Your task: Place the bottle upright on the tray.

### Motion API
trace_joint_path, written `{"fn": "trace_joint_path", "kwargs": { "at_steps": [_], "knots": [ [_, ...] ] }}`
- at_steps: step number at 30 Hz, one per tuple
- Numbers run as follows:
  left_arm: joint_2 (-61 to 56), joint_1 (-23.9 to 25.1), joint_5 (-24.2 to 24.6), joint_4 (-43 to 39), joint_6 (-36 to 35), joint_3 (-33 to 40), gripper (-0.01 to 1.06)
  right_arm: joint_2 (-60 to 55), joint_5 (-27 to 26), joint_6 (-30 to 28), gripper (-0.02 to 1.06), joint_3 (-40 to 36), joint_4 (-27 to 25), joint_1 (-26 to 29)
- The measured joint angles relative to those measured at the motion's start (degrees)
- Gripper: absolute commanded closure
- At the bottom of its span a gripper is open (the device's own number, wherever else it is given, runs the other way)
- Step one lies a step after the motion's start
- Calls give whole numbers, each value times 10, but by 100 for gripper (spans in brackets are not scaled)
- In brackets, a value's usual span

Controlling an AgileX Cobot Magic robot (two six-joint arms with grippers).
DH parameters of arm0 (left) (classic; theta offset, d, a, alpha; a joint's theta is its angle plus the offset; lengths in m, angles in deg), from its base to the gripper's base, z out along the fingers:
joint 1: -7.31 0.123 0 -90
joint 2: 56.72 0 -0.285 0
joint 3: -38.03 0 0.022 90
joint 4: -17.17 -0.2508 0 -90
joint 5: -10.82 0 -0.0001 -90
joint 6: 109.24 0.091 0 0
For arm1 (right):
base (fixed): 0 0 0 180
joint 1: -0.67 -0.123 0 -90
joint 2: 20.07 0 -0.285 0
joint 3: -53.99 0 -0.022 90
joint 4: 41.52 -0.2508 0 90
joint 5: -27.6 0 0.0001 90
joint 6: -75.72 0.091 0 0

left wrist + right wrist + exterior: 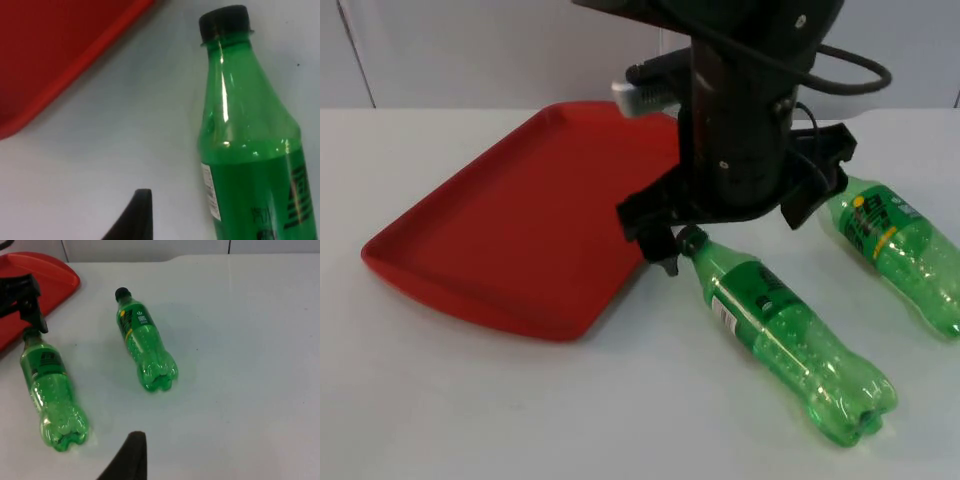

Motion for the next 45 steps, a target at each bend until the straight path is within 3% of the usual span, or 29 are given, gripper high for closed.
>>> {"fn": "trace_joint_path", "kwargs": {
  "at_steps": [7, 22, 45],
  "knots": [
    [47, 0, -35, 17, -12, -5, 0, 0, 0, -4, 1, 0, 0, 0],
    [97, 1, -61, 36, -14, -24, 0, 0, 0, 0, 1, 0, 0, 0],
    [137, 36, -65, 106, 117, -64, 0, 0, 0, 0, 1, 0, 0, 0]
  ]
}}
